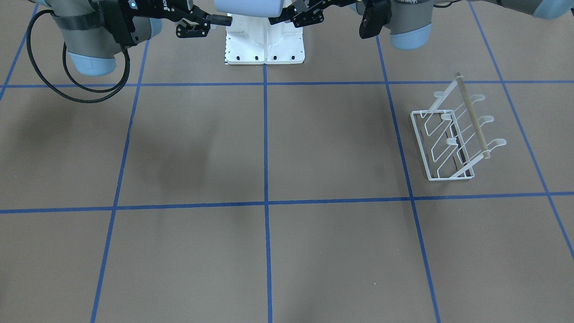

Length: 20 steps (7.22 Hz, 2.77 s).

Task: Hang cup on cup holder
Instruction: 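Open the right gripper and withdraw it while the left gripper pulls the cup away, then carry the cup with the left gripper above the white wire rack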

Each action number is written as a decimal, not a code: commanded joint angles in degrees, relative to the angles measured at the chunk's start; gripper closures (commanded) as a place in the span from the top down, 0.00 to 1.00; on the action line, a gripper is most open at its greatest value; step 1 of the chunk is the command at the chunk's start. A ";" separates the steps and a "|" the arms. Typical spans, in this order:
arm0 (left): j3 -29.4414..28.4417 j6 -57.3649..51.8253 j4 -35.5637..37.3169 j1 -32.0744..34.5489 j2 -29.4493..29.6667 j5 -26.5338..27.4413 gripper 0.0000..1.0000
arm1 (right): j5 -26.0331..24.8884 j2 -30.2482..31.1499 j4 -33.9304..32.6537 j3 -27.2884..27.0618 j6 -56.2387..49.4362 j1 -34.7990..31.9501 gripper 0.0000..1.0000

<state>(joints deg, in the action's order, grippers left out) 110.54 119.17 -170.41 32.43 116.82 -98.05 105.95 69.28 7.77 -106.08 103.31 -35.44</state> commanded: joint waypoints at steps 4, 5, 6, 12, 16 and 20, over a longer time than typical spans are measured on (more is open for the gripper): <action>1.70 -0.25 1.21 0.61 -0.45 -0.30 0.00 | 0.58 7.00 2.49 0.08 -0.40 -0.95 1.00; 1.44 -0.86 1.22 2.01 -1.67 -0.21 0.00 | 2.93 9.71 3.73 0.08 -0.40 -4.26 1.00; 1.18 -0.96 2.96 4.89 -1.77 -0.39 0.00 | 9.47 9.91 3.39 0.95 -0.05 -10.56 1.00; 1.70 -21.57 29.04 22.03 -5.81 -12.25 0.00 | 24.91 7.89 -35.61 12.21 -37.36 -38.19 1.00; 4.14 -49.56 55.62 31.62 -5.73 -14.19 0.00 | 22.82 8.07 -73.33 11.86 -76.94 -44.19 1.00; 6.71 -71.60 74.43 34.54 -9.31 -13.84 0.00 | 21.85 8.07 -100.61 11.42 -94.15 -44.02 1.00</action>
<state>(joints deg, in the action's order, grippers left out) 117.12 51.79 -98.74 66.91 109.57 -111.99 127.85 77.59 -85.10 -94.49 13.09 -79.87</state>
